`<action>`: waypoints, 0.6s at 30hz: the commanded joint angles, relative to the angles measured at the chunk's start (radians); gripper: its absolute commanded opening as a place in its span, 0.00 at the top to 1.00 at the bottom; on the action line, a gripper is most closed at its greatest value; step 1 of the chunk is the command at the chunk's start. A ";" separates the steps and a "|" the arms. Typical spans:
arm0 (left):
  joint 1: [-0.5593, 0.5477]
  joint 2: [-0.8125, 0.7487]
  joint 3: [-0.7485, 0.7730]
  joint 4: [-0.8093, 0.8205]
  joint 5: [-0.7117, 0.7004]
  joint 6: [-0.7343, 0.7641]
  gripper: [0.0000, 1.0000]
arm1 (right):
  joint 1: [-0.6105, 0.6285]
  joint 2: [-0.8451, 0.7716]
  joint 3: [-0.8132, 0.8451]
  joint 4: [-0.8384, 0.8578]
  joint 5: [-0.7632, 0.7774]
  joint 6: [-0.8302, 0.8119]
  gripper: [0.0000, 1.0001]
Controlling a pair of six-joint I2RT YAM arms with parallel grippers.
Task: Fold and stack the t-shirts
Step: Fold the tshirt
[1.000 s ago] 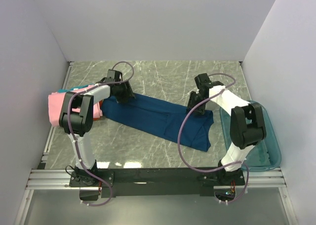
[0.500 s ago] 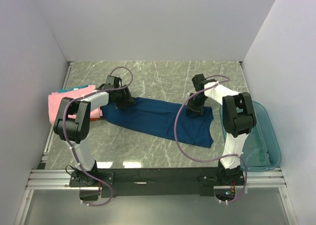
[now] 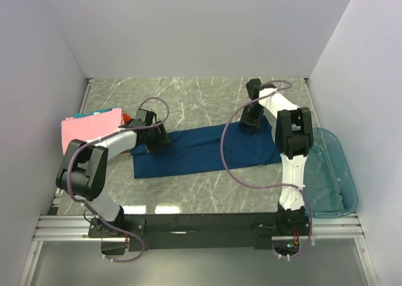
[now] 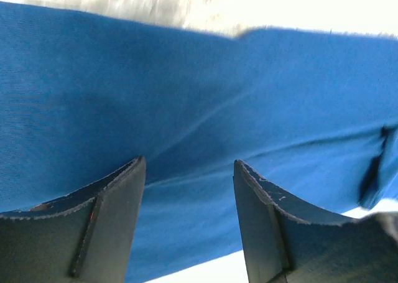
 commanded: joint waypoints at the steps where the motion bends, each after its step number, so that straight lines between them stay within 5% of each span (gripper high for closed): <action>1: -0.012 -0.074 -0.036 -0.019 -0.022 -0.029 0.35 | -0.015 0.103 0.119 -0.026 0.094 -0.043 0.50; 10: -0.037 -0.195 -0.145 -0.051 -0.021 -0.050 0.35 | -0.015 0.243 0.405 -0.119 0.077 -0.072 0.51; 18: -0.057 -0.318 -0.206 -0.045 -0.006 -0.049 0.35 | -0.014 0.234 0.462 -0.113 0.017 -0.084 0.51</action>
